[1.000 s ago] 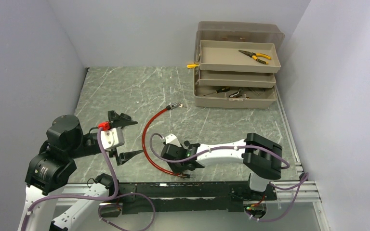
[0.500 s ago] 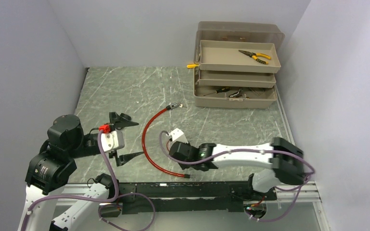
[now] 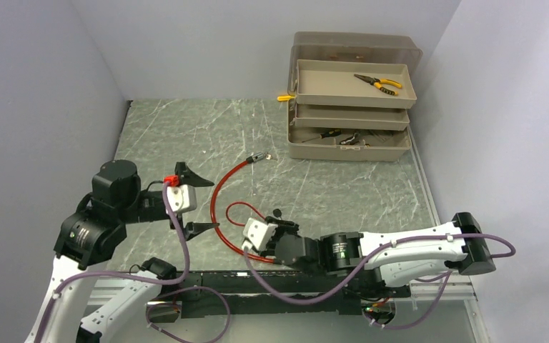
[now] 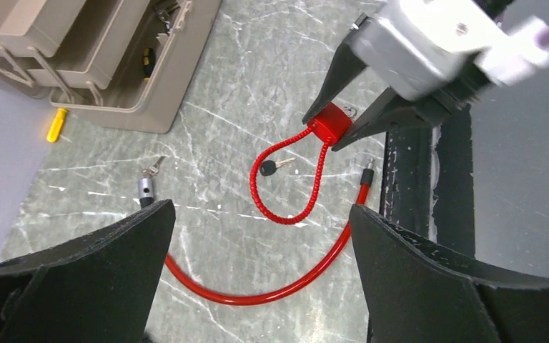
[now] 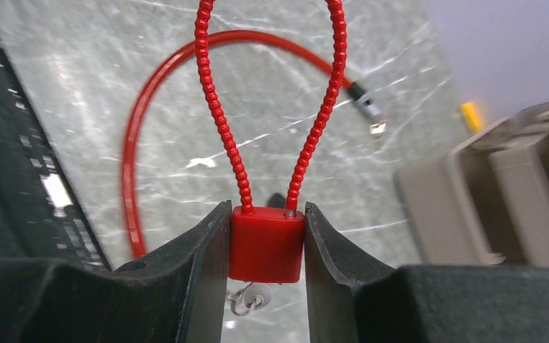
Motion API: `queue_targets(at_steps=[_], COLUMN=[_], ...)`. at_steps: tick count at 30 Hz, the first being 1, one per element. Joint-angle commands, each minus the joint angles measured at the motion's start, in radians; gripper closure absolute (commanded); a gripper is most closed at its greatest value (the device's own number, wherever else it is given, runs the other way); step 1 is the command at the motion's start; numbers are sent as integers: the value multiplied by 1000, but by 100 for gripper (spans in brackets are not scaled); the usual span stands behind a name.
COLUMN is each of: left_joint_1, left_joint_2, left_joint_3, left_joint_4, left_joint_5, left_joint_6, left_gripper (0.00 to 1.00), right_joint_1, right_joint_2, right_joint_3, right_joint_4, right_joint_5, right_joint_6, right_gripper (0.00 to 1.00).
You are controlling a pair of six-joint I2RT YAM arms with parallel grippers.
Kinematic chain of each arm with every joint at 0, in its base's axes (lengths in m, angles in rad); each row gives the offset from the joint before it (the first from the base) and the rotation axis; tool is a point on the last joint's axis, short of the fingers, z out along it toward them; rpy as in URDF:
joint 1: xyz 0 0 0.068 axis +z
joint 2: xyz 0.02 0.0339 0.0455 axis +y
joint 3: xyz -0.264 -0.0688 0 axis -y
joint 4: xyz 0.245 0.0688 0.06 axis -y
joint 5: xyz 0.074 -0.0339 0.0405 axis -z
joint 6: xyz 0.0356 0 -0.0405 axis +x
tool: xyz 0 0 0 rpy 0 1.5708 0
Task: Unlock with the key
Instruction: Pick up the lock from the center of the board, then unlock the lock.
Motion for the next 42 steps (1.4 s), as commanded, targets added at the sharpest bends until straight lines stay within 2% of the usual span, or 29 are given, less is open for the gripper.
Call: queue_targets(at_steps=[1,4,10,17,23,32,38,42], left_joint_1=[3,3,3,-16,-89,-137,-174,-214], left_joint_2=[52,78,115,168,193,214,236,241], left_joint_3=[48,43,10,38,26,16,17,0], left_joint_4=[35,13,70,35,19,32,16,9], left_joint_5=[80,129,194,227,161,62,25,19], left_joint_6=[-65,-103,-204,-190,-183,-148,-127,-125], left_gripper=[2,2,2,2,2,1,16,22], right_joint_1=[75,113,199,237,239,241,247,254], right_joint_2=[-31,-43,10,60,111,176,214,241], right_joint_3=[-37,-53,-96,-83,11,156,237,289], right_joint_4=[206,335,604,689,608,457,362,335], right_joint_5=[263,340,424,399,358,322,306,298], right_joint_6=[-402,-600,-1055,-1243,-1267,-1265,-1250,-1249], right_gripper=[100,100,100,100,100,100,100,100])
